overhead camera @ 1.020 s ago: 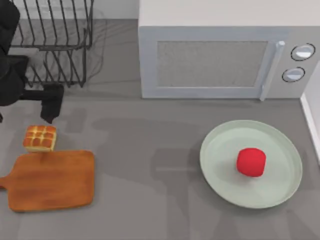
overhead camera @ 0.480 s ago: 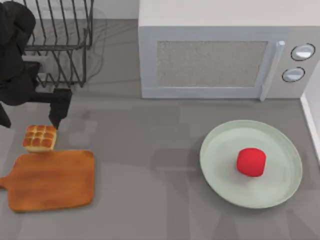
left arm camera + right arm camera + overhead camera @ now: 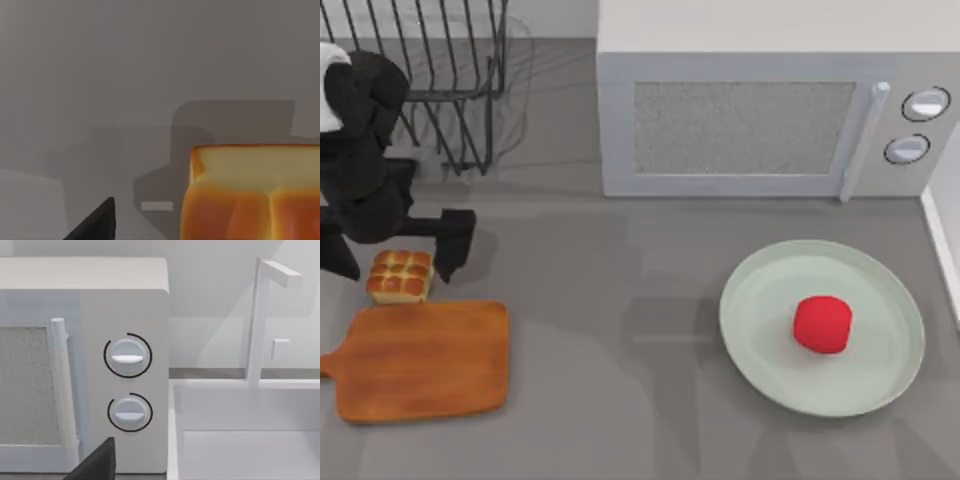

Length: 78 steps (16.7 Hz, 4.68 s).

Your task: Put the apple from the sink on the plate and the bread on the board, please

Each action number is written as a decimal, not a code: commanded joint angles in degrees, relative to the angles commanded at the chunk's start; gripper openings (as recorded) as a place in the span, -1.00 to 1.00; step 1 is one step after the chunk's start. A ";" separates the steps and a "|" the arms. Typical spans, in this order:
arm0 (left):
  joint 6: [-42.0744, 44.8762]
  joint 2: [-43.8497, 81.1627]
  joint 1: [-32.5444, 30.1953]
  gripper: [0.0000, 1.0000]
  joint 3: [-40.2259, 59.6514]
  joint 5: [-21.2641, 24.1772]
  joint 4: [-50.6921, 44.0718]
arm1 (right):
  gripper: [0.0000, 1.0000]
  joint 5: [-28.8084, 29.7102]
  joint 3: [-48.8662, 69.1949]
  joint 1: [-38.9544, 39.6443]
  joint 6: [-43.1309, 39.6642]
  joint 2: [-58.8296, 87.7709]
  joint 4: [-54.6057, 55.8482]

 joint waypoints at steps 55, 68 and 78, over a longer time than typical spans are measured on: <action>-8.06 -21.89 -5.13 -1.00 -12.87 -0.44 -8.65 | 1.00 0.00 0.00 0.00 0.00 0.00 0.00; -8.13 -21.79 -5.08 -1.00 -14.89 -0.46 -4.75 | 1.00 0.00 0.00 0.00 0.00 0.00 0.00; -8.11 -18.89 -5.18 -1.00 -19.61 -0.45 2.11 | 1.00 0.00 0.00 0.00 0.00 0.00 0.00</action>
